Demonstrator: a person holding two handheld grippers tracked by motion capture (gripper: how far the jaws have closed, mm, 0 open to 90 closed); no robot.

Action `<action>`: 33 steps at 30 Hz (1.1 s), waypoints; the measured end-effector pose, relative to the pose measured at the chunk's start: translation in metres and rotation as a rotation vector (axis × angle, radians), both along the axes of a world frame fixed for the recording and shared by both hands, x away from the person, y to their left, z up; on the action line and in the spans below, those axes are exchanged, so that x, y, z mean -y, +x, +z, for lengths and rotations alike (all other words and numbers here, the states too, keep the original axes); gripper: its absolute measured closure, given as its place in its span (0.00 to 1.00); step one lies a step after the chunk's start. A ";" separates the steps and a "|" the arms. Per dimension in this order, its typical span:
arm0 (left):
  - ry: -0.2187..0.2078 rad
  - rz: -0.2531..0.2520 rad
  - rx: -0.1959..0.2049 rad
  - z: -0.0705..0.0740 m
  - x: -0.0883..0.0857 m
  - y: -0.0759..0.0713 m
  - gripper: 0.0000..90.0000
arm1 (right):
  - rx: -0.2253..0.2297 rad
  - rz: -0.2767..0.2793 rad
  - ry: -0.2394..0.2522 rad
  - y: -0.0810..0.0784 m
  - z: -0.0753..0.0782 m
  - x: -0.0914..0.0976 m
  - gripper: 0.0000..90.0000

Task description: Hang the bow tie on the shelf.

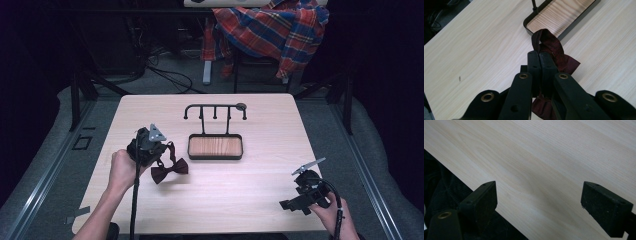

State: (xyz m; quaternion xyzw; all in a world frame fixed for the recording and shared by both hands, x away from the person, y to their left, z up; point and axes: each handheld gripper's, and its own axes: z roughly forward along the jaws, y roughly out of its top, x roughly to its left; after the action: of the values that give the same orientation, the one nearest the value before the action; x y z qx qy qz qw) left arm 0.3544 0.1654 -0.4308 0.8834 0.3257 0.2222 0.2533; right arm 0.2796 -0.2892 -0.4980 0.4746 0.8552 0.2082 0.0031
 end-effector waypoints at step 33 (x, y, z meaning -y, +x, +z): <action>0.039 -0.061 0.036 0.031 0.026 0.029 0.99 | -0.017 0.009 -0.019 0.000 0.000 0.000 0.15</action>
State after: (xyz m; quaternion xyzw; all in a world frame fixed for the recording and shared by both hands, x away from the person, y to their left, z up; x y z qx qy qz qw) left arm 0.3831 0.1396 -0.3997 0.8935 0.2897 0.2366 0.2484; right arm 0.2799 -0.2897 -0.4975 0.4723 0.8594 0.1958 -0.0006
